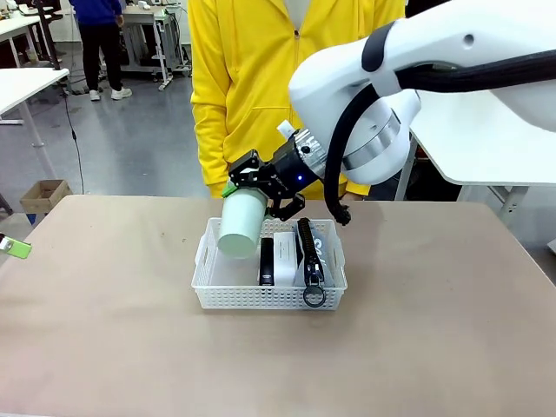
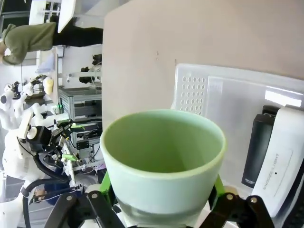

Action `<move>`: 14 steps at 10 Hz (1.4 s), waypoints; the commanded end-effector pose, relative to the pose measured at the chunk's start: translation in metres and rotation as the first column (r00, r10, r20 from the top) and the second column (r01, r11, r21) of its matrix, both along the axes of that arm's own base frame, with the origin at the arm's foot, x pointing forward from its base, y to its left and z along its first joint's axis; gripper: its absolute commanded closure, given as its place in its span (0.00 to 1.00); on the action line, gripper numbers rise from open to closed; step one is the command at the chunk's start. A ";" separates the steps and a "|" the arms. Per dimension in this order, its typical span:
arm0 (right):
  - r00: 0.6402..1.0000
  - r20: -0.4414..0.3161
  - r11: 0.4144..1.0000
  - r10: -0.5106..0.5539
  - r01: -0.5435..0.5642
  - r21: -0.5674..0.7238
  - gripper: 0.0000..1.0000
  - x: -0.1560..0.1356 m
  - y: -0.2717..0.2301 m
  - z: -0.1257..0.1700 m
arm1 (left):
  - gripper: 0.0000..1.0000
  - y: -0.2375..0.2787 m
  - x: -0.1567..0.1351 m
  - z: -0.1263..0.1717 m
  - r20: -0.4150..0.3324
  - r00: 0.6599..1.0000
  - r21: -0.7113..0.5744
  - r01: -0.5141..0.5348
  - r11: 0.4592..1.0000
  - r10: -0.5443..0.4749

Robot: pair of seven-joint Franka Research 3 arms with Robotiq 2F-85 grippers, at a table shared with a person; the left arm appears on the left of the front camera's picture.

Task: Efficiently arrange items inside the basket to fit them all.
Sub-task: Pick up the Reusable plastic cup and place it inside the Organizing basket.

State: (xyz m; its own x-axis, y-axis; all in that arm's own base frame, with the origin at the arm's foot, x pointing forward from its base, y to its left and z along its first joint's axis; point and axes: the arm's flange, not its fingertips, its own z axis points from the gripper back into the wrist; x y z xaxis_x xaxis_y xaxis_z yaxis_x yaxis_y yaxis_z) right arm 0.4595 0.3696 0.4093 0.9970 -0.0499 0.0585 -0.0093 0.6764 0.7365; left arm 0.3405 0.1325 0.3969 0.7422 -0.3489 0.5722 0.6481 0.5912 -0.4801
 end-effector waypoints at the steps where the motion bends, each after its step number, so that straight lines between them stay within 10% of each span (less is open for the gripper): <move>1: 1.000 0.008 1.000 -0.007 0.006 0.006 0.09 0.002 -0.004 0.006 | 0.00 -0.001 -0.003 0.000 -0.004 1.000 0.009 -0.005 1.000 0.005; 14: 0.995 -0.092 0.931 -0.032 -0.004 -0.366 0.09 0.030 0.082 -0.040 | 0.00 -0.001 -0.003 0.000 -0.004 1.000 0.009 -0.005 1.000 0.005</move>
State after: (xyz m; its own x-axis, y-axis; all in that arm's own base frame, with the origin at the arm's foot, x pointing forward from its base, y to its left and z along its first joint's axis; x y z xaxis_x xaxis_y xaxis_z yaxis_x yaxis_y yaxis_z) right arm 0.4805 0.4356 0.3619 0.9989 -0.0452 -0.0145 0.0468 0.8885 0.4565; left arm 0.3405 0.1325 0.3968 0.7423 -0.3488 0.5721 0.6480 0.5912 -0.4802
